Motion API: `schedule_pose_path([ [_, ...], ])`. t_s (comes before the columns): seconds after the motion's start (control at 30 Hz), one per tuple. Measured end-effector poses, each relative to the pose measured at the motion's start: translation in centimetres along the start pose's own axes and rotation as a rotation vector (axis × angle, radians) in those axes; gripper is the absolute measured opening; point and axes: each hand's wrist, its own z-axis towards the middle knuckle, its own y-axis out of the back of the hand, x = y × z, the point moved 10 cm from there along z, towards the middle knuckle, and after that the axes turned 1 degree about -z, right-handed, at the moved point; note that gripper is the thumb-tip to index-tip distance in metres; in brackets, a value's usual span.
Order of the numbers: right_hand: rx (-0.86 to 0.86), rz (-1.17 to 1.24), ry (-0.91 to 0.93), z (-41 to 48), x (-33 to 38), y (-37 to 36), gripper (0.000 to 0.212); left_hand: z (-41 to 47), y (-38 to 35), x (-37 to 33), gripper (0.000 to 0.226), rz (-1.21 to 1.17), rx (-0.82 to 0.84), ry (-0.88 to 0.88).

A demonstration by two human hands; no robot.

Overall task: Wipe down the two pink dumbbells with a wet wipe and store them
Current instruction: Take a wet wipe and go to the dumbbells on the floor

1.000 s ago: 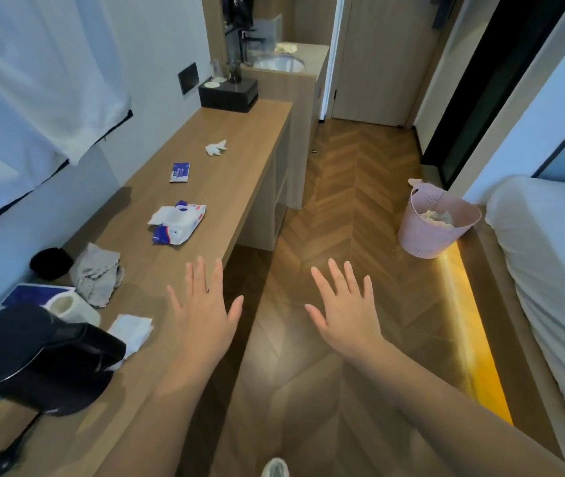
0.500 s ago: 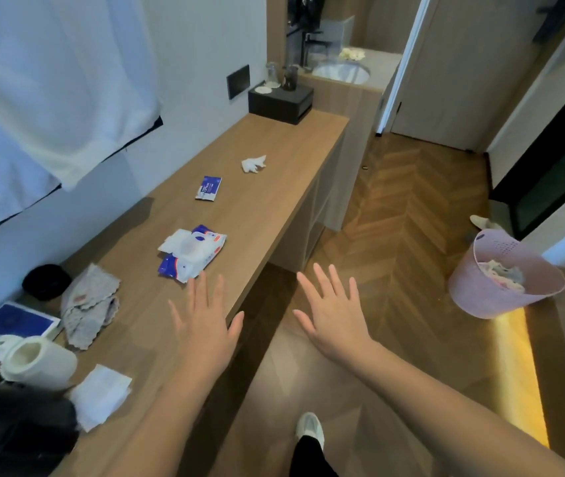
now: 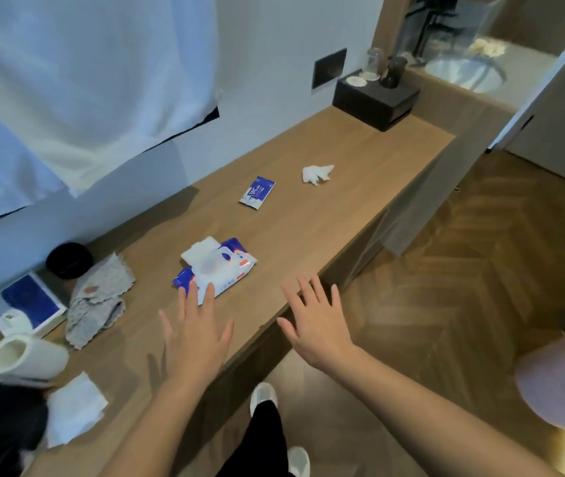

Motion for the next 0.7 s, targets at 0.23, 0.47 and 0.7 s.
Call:
schedule_pose_path([
  [0.23,0.067,-0.023,0.12,8.9,1.4,-0.8,0.065,6.1,-1.6,1.9,0.071,-0.004,0.044,0.087],
  [0.47,0.116,-0.018,0.223,15.1,3.6,-2.3,0.067,10.4,-2.1,2.7,0.069,-0.029,0.083,0.128],
  [0.7,0.117,-0.081,0.397,18.7,6.5,-3.6,0.057,12.6,-3.8,4.1,0.058,-0.025,0.129,0.231],
])
